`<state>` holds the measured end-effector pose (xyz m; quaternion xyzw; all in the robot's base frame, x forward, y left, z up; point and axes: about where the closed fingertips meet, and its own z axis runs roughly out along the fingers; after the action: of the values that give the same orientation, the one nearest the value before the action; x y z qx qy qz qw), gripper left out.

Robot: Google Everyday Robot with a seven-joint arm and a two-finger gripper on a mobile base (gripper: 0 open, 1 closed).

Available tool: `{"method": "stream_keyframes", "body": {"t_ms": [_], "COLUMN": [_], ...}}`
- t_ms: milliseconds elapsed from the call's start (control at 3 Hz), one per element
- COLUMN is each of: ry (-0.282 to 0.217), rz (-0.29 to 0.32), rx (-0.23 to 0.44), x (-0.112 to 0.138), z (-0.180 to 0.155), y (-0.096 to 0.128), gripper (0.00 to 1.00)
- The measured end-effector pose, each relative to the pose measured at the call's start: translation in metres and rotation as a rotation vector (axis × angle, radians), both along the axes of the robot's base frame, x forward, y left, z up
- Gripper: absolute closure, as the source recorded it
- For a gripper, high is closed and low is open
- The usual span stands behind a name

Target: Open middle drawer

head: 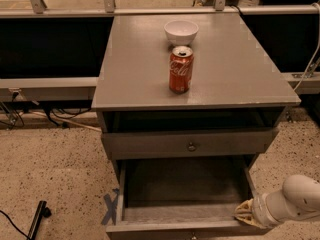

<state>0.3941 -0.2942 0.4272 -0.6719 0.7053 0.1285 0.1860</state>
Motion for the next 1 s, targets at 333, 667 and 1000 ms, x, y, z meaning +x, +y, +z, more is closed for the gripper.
{"method": "stream_keyframes", "body": {"t_ms": [333,667,1000], "ry": [0.0,0.0,0.0], "rz": [0.0,0.0,0.0], "rx": [0.0,0.0,0.0], "x": [0.0,0.0,0.0], "z": [0.0,0.0,0.0], "y": [0.0,0.0,0.0], "gripper": [0.65,0.41,0.34]}}
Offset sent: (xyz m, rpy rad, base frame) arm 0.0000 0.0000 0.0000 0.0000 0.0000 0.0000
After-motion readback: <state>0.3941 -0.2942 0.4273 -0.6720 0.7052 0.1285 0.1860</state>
